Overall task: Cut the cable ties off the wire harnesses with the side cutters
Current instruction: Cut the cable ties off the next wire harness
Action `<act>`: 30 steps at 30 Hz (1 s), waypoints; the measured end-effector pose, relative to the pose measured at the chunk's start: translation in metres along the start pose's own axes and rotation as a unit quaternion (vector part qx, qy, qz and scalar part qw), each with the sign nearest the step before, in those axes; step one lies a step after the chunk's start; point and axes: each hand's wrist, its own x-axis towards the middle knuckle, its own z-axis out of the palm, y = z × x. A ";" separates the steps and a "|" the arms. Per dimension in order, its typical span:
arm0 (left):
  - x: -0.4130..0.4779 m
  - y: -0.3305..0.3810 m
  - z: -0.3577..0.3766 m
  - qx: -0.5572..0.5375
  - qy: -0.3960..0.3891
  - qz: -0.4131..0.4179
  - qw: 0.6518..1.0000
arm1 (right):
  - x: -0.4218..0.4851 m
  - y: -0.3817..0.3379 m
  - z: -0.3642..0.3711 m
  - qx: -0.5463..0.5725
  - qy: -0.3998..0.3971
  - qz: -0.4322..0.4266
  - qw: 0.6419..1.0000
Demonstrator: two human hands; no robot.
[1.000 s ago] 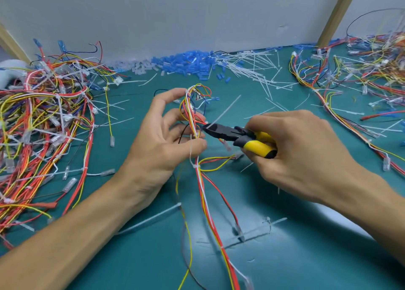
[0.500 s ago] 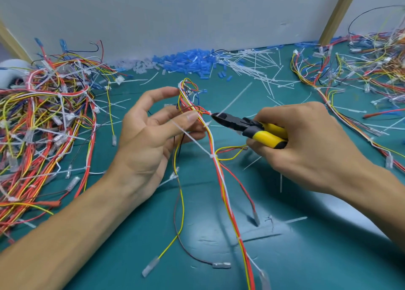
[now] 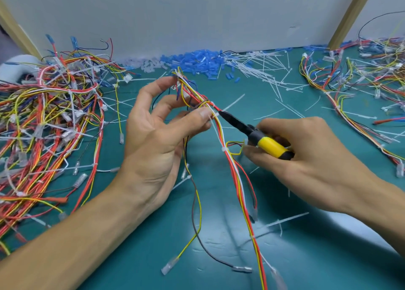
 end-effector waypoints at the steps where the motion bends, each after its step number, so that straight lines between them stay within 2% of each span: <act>1: -0.001 0.000 0.001 0.002 0.001 0.008 1.000 | -0.001 -0.001 0.000 0.021 -0.016 0.001 1.000; 5: -0.003 0.000 0.003 0.020 0.008 0.036 0.999 | -0.004 -0.008 0.000 0.087 -0.082 0.014 0.993; 12: -0.003 -0.001 0.001 0.034 -0.011 0.024 0.999 | -0.003 -0.008 -0.004 0.149 -0.123 0.041 0.980; 17: 0.000 -0.001 -0.004 0.066 -0.033 0.002 0.997 | -0.002 -0.004 0.000 0.124 -0.105 0.035 0.986; 23: 0.003 -0.005 -0.009 0.080 -0.022 -0.004 0.997 | -0.002 -0.006 0.004 0.049 -0.064 -0.021 0.997; 27: 0.003 -0.009 -0.009 0.101 -0.020 0.026 0.994 | -0.003 -0.006 0.004 0.027 -0.060 -0.032 0.997; 30: 0.002 -0.011 -0.008 0.121 -0.027 0.064 0.990 | -0.003 -0.009 0.004 0.054 -0.063 -0.018 0.996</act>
